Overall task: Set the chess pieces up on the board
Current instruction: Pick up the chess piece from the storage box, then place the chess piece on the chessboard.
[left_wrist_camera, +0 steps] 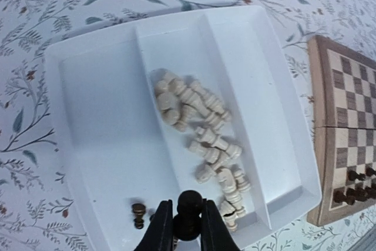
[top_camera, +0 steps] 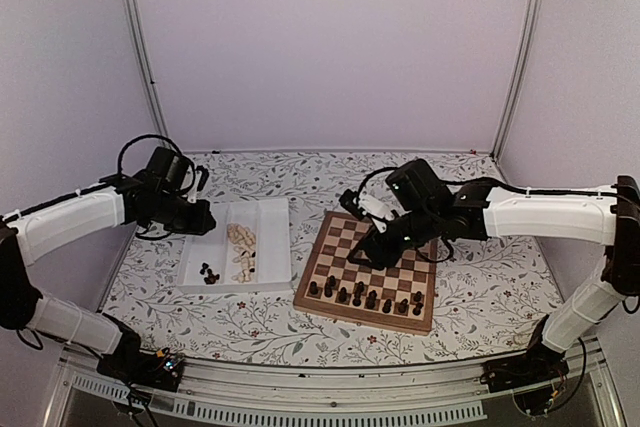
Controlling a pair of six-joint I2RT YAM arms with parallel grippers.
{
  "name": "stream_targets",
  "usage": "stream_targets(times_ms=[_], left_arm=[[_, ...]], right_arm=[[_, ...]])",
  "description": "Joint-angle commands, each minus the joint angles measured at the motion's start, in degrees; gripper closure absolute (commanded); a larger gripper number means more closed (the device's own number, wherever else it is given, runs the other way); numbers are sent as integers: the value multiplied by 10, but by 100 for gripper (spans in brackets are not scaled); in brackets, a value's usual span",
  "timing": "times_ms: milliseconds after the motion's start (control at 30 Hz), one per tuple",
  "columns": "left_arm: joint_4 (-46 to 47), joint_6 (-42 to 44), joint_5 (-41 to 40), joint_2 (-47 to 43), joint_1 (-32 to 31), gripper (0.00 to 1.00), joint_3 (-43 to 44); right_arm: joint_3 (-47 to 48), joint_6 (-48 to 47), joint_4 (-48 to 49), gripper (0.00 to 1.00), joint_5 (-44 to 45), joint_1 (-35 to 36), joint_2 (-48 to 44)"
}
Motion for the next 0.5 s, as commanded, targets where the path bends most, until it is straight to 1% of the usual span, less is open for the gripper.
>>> stream_targets(times_ms=[0,67,133,200,267,400,467], left_arm=[[171,71,180,-56,-46,100,-67],[232,100,226,-88,-77,99,-95],[267,110,267,-111,-98,99,-109],[292,121,284,-125,-117,99,-116],[303,139,281,-130,-141,99,-118],[313,173,243,-121,-201,98,-110],[350,187,213,-114,-239,97,-115]], right_arm=[[26,6,24,56,-16,-4,4],[35,17,28,56,-33,-8,4],[42,33,37,56,-52,-12,3],[44,46,51,56,-80,-16,3],[49,60,66,55,-110,-19,8],[78,83,72,55,-161,-19,36],[85,90,73,55,-171,-20,43]])
